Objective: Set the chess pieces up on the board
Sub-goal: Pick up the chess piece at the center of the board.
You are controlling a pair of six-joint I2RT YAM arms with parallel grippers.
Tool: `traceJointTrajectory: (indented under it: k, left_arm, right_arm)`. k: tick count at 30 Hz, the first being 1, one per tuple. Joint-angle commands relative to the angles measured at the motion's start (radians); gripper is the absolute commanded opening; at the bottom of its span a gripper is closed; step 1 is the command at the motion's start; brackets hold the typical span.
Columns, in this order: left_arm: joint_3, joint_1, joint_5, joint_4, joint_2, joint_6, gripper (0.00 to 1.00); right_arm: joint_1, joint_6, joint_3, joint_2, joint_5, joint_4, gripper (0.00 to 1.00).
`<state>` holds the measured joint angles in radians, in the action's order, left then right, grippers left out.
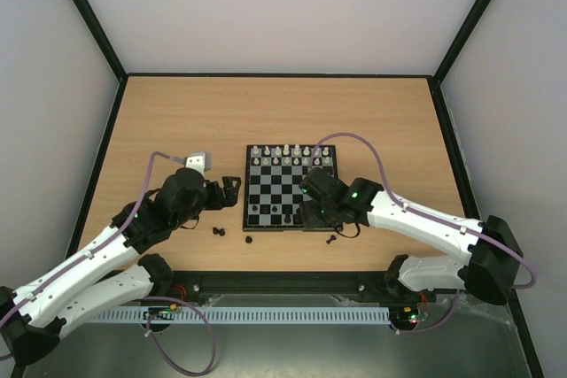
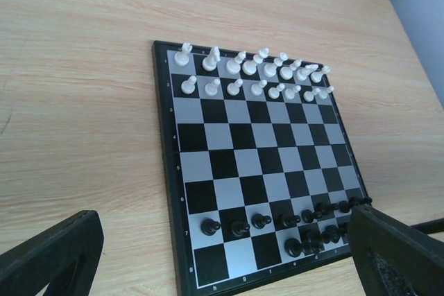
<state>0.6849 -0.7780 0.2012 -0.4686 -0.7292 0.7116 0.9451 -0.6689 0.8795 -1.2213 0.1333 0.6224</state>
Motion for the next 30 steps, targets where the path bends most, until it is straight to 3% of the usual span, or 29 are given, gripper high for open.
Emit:
traceJointTrajectory:
  k: [1, 12, 15, 17, 30]
  left_arm:
    - [0.007, 0.006, 0.011, -0.012, -0.017, 0.020, 0.99]
    - [0.014, 0.006, -0.020, 0.112, -0.088, 0.018, 0.99]
    - [0.059, 0.006, -0.038, 0.126, -0.140, 0.006, 0.99]
    - [0.083, 0.005, -0.040, 0.132, -0.166, 0.002, 0.99]
    - [0.054, 0.004, -0.027, 0.156, -0.104, 0.004, 0.99]
  right_arm:
    - [0.056, 0.019, 0.034, -0.036, -0.029, 0.001, 0.67]
    - [0.125, 0.017, -0.028, 0.005, -0.107, -0.044, 0.73]
    - [0.131, 0.010, -0.068, 0.044, -0.124, -0.065, 0.83]
    - [0.131, 0.005, -0.087, 0.070, -0.125, -0.066, 0.99]
    - [0.131, 0.030, -0.077, 0.202, -0.295, -0.142, 0.98]
